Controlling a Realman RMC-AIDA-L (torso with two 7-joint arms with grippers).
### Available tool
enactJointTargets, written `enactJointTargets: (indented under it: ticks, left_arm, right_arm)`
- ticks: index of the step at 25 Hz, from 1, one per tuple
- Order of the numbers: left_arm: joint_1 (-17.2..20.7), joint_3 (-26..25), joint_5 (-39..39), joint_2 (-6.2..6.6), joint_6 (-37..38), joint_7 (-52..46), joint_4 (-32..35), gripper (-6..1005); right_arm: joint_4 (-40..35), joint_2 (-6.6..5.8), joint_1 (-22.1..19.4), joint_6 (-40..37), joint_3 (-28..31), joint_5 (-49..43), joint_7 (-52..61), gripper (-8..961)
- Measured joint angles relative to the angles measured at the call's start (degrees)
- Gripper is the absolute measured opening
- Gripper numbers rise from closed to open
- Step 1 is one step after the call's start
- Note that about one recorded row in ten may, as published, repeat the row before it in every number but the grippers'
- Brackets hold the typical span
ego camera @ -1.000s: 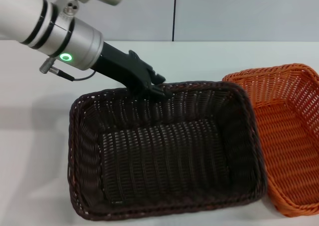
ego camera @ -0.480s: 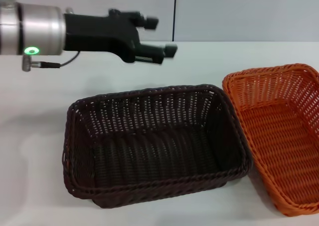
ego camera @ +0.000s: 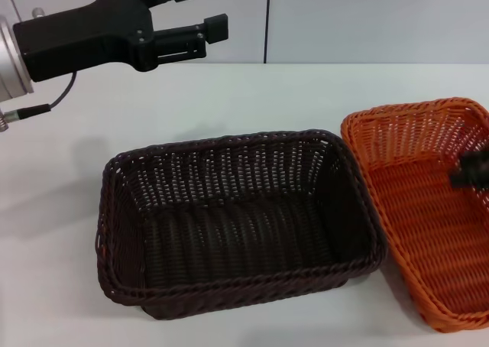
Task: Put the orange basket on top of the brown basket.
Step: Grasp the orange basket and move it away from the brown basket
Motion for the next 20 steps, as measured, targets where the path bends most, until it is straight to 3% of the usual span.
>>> enactJointTargets:
  ticks: [6, 11, 15, 20]
  left_arm:
    - [0.3, 0.6, -4.5, -0.25, -0.4, -0.1, 3.9, 860]
    - [0.2, 0.7, -6.3, -0.27, -0.4, -0.6, 4.9, 860]
    - [0.3, 0.9, -7.2, -0.26, -0.5, -1.2, 5.1, 859]
    - [0.5, 2.5, -9.1, -0.25, -0.5, -1.4, 5.5, 859]
  right_arm:
    - [-0.4, -0.66, 5.4, -7.6, -2.3, -16.9, 0.9, 542]
    - [-0.5, -0.09, 5.8, -10.0, -6.6, -18.3, 0.8, 541]
    - [-0.8, 1.79, 4.9, -11.1, -11.4, -19.6, 0.9, 541]
    - [-2.4, 5.05, 4.0, -11.9, -12.6, -24.1, 0.8, 541]
